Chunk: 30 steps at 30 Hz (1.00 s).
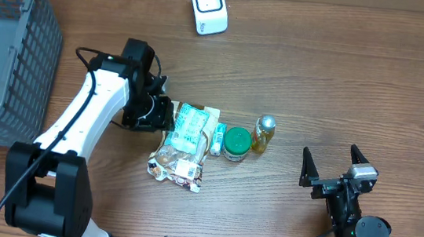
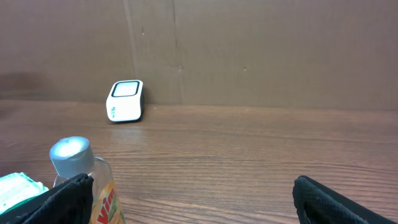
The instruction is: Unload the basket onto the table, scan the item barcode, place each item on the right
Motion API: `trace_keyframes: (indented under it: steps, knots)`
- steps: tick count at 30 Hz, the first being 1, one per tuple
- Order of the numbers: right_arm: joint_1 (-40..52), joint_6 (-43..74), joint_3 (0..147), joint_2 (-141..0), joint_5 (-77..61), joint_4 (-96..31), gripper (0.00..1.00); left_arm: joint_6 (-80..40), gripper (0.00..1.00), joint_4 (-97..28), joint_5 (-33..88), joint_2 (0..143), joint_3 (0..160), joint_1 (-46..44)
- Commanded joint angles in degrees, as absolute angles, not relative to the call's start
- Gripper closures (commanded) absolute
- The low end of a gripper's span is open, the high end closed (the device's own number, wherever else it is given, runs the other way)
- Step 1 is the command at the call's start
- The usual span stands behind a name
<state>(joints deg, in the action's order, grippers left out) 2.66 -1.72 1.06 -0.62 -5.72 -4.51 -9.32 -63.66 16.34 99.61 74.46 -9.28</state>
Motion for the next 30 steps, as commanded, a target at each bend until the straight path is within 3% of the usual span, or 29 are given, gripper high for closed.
trace_keyframes:
  steps: [1, 5, 11, 30]
  knots:
    - [2.55, -1.98, 0.45, -0.16, -5.65, -4.27, 0.0, -13.54, 0.45, -63.35, 3.92, 98.26, 76.09, -8.97]
    - [2.55, -1.98, 0.45, -0.16, -5.67, -4.27, 0.0, -20.1, 0.41, -62.96, -11.49, 98.3, 76.09, -8.64]
    - [2.55, -1.98, 0.45, -0.16, -5.67, -4.27, 0.0, -21.67, 0.0, -61.76, -20.58, 98.35, 76.07, -7.38]
    - [2.55, -1.98, 0.45, -0.16, -5.65, -4.27, 0.0, -21.67, 0.0, -61.21, -19.46, 98.35, 76.07, -7.16]
